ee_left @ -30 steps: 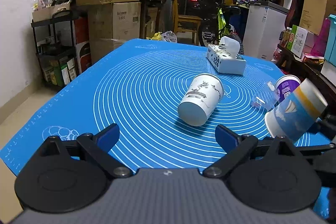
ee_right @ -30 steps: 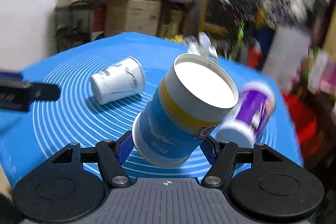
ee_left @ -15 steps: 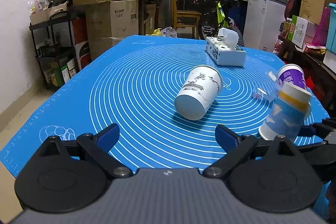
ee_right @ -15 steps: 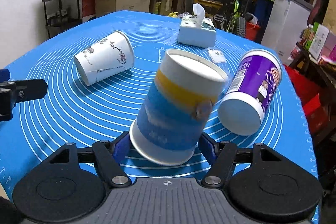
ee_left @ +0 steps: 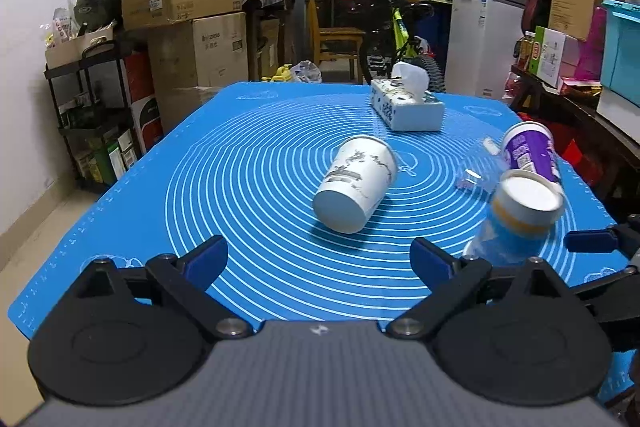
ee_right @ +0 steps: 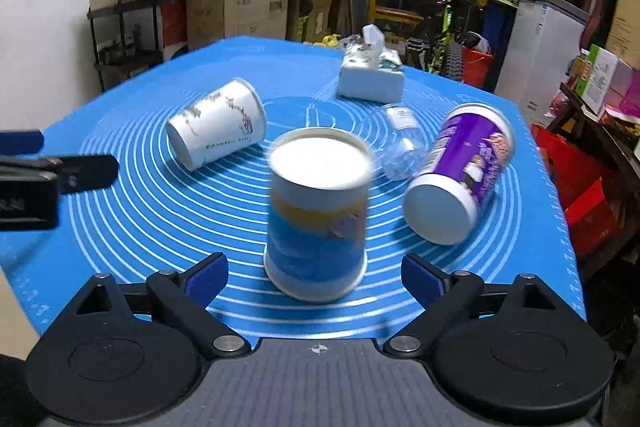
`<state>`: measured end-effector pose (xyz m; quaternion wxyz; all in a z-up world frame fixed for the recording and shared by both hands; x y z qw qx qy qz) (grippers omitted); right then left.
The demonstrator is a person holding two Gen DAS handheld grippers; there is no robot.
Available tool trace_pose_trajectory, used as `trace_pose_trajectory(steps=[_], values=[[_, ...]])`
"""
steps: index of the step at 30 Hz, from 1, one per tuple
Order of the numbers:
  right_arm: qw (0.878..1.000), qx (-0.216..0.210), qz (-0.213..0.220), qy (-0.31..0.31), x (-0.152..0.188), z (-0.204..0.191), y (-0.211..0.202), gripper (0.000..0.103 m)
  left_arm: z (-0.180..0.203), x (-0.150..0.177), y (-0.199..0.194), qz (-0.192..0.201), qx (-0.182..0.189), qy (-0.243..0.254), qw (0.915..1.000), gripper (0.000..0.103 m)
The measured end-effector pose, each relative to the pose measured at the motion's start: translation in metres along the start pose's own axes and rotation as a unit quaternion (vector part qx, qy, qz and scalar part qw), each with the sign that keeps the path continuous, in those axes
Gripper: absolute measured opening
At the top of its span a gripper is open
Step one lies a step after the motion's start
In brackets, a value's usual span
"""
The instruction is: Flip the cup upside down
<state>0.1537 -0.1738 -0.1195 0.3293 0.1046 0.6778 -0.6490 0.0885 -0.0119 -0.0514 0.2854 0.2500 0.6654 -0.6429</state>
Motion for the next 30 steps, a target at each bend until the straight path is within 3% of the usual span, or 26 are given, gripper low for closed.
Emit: trace_pose_trajectory(steps=[4, 14, 30], values=[[0.999, 0.032, 0.019, 0.005, 0.014, 0.002, -0.026, 0.098, 0.006, 0.002, -0.008, 0.003, 0.009, 0.010, 0.9999, 0.097], [0.997, 0.046, 0.032, 0.051, 0.051, 0.008, -0.082, 0.101, 0.028, 0.018, -0.022, -0.012, 0.043, 0.032, 0.9985, 0.097], [0.996, 0.031, 0.023, 0.078, 0.066, 0.013, -0.102, 0.101, 0.038, 0.032, -0.034, -0.021, 0.048, 0.060, 0.9969, 0.097]])
Point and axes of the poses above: each gripper's, at about its wrist camera, not at the fingertips, and y roughly the way its jaws point, z to its right, x to its underside, the point moved 3 cm from there along y, roughly the way its jaws point, and after that the axes turned 14 degrees about -z, right-handed, at the moved point
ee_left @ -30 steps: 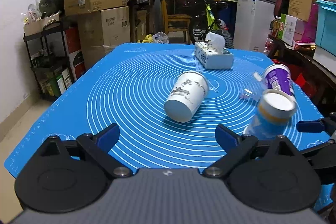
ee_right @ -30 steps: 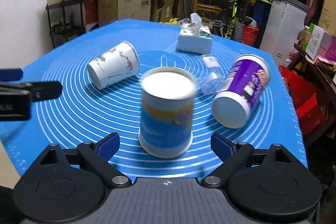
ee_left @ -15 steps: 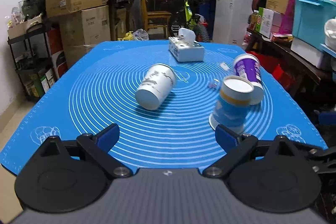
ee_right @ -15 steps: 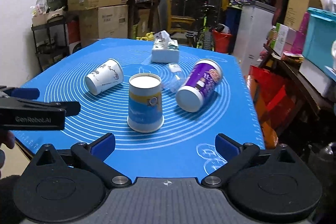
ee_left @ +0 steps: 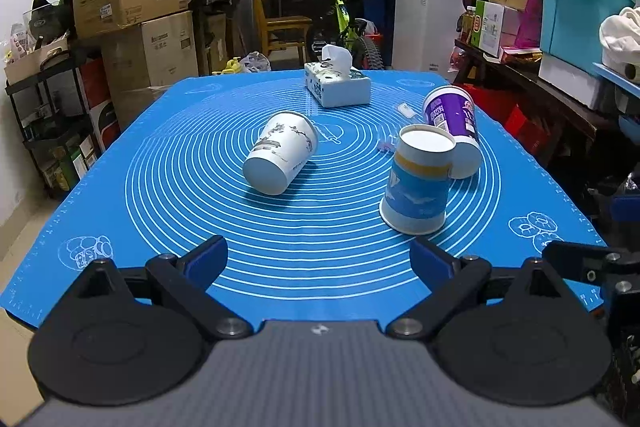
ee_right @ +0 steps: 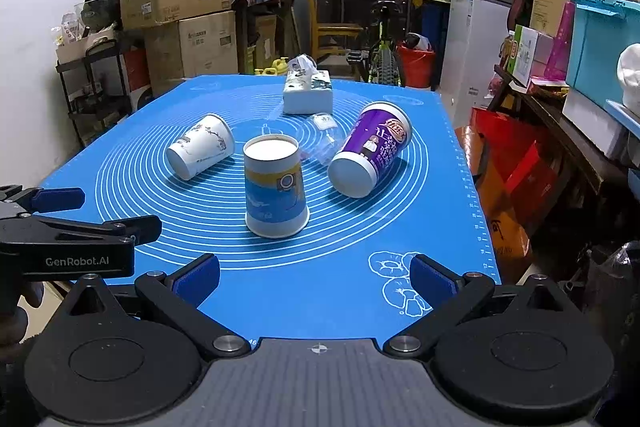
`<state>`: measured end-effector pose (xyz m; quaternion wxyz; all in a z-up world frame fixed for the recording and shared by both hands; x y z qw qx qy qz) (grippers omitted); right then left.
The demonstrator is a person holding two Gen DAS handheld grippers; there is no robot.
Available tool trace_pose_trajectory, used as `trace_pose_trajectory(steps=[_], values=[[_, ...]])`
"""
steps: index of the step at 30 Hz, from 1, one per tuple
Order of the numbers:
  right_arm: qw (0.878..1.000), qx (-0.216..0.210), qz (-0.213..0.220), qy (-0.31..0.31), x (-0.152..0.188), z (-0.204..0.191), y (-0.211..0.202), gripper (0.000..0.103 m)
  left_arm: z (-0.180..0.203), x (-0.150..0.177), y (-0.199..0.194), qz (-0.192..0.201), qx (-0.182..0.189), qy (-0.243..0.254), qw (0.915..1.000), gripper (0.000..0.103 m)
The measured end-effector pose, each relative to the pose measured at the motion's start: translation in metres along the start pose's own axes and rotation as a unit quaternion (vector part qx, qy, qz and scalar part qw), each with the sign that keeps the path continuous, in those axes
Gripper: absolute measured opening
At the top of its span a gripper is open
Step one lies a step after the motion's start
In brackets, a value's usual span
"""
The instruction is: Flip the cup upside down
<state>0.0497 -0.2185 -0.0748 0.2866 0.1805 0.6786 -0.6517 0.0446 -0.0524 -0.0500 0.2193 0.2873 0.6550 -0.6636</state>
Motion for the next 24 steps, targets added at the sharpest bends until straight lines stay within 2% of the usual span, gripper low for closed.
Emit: trace_pose_trajectory(steps=[24], values=[[1.000, 0.006, -0.014, -0.001, -0.0010, 0.0025, 0.0012, 0.101, 0.0061, 0.0030, 0.0043, -0.012, 0.005, 0.012, 0.9998, 0.097]])
Point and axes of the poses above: each gripper's, at about its wrist camera, not at the fingertips, and y roughly the way its jaws point, z to its right, x to its underside, the point moved 3 cm from there along y, roughly the way its jaws point, and after that the axes turned 14 degrees about -z, right-handed, at the moved point
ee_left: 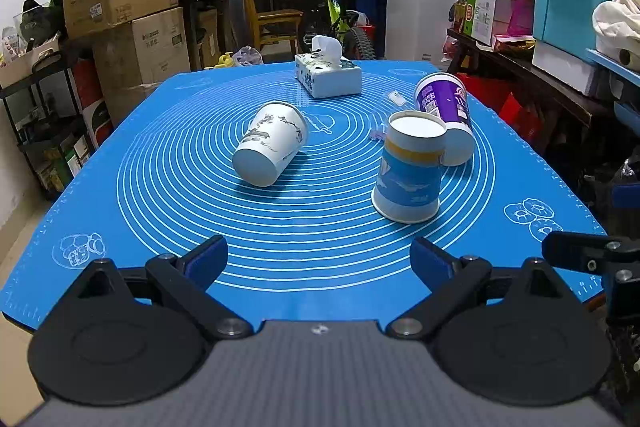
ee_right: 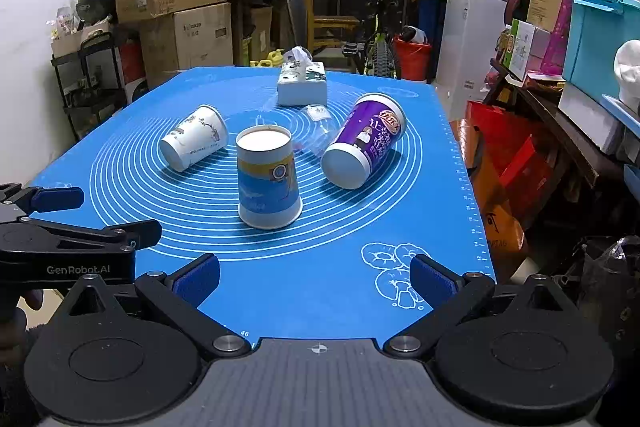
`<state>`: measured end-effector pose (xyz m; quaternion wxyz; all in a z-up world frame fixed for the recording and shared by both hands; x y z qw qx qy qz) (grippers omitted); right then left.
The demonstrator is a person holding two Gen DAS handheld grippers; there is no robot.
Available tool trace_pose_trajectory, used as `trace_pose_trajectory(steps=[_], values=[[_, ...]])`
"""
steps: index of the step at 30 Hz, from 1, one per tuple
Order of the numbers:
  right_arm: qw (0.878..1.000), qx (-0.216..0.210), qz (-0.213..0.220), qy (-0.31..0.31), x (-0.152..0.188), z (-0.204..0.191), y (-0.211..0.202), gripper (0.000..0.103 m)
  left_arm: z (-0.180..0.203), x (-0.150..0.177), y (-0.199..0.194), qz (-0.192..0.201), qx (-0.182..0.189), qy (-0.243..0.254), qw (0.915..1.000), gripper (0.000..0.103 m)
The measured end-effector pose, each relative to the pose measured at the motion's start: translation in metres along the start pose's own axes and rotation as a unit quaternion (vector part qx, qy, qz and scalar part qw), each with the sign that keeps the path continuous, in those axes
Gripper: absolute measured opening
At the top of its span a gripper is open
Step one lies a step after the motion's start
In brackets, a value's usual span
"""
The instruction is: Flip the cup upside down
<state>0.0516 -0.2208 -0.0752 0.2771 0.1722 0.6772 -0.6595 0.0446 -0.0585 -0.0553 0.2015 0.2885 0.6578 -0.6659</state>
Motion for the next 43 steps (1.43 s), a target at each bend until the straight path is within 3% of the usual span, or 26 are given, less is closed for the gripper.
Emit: trace_pose_trajectory(steps=[43], values=[[1.000, -0.001, -0.015, -0.010, 0.0001, -0.0005, 0.0083, 0.101, 0.0016, 0.0015, 0.0053, -0.011, 0.005, 0.003, 0.9999, 0.097]])
Point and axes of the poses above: each gripper's, at about its wrist camera, not at the fingertips, and y roughly the way its jaws point, z to its right, x to its underside, the point moved 3 cm from there along y, roughly the way its jaws point, and after that the axes turned 14 degrees about -z, right-handed, at the moved point
